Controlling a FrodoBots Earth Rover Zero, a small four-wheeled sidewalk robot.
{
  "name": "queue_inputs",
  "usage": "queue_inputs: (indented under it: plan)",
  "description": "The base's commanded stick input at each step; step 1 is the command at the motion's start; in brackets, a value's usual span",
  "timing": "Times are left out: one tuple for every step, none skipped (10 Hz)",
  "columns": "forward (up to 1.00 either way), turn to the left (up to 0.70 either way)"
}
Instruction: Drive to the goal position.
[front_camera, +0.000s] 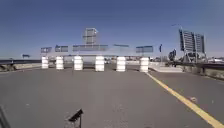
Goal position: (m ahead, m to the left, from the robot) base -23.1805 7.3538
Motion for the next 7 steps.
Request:
queue_inputs:
  plan:
    - [0.00,0.00]
    - [0.00,0.00]
    - [0.00,0.00]
    - [0.00,0.00]
    - [0.17,0.00]
    - [0.48,0.00]
    - [0.70,0.00]
